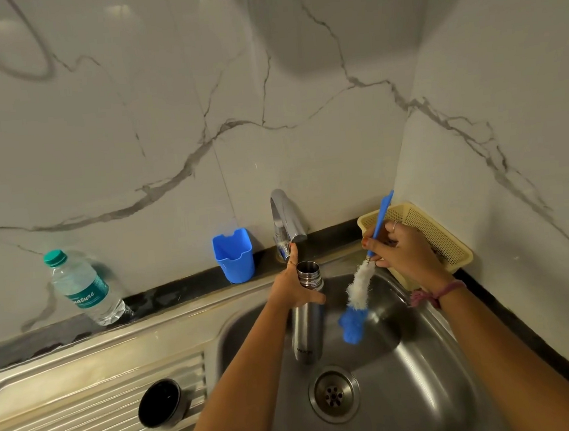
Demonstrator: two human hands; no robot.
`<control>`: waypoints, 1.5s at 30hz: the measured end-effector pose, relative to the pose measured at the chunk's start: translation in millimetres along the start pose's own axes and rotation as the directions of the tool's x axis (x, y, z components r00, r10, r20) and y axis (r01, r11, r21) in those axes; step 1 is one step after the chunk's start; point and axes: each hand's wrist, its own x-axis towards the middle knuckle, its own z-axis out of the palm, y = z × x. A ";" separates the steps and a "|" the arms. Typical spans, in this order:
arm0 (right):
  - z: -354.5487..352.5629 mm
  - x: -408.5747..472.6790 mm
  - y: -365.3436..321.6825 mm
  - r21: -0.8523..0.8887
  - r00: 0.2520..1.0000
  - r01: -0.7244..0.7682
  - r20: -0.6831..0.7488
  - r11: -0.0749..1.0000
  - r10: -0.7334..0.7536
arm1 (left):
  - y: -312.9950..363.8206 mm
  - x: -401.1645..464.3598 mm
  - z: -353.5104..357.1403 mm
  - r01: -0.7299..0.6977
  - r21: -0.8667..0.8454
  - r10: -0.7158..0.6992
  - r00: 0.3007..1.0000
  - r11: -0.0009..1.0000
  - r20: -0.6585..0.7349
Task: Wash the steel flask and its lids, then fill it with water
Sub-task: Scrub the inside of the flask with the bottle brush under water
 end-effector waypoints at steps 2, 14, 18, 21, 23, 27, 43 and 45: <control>0.1 -0.6 1.9 -0.006 1.000 -0.002 0.000 1.000 0.002 | 1.2 -0.1 0.2 0.010 -0.009 -0.010 1.000 1.000 -0.002; 0.8 -3.0 9.3 -0.022 1.000 -0.012 0.009 1.000 0.012 | -0.4 -7.5 -3.8 0.001 -0.036 -0.002 1.000 0.999 -0.025; 3.9 -2.4 9.1 -0.016 0.999 -0.020 0.025 1.000 0.021 | -3.8 -9.9 -4.5 -0.012 -0.035 0.011 0.999 0.999 -0.033; 5.0 -1.7 9.0 -0.007 0.999 -0.028 0.035 1.000 0.028 | -6.2 -10.1 -3.2 -0.032 -0.050 0.029 0.999 0.998 -0.045; 4.8 -1.9 8.3 -0.001 0.999 -0.030 0.045 1.000 0.030 | -7.7 -9.4 -2.7 -0.042 -0.064 0.038 0.998 0.997 -0.053; 4.2 -2.9 8.2 0.000 0.998 -0.030 0.050 1.000 0.030 | -9.3 -7.5 -3.4 -0.026 -0.071 0.023 0.999 0.997 -0.045; 14.3 -9.1 13.3 -0.076 0.997 -0.012 0.073 0.997 0.018 | -41.6 -29.6 16.2 -0.026 -0.193 -0.001 0.991 0.981 -0.137; 13.8 -12.2 12.9 -0.121 0.997 0.025 0.071 0.992 -0.016 | -40.7 -33.6 19.7 -0.004 -0.194 -0.027 0.988 0.981 -0.152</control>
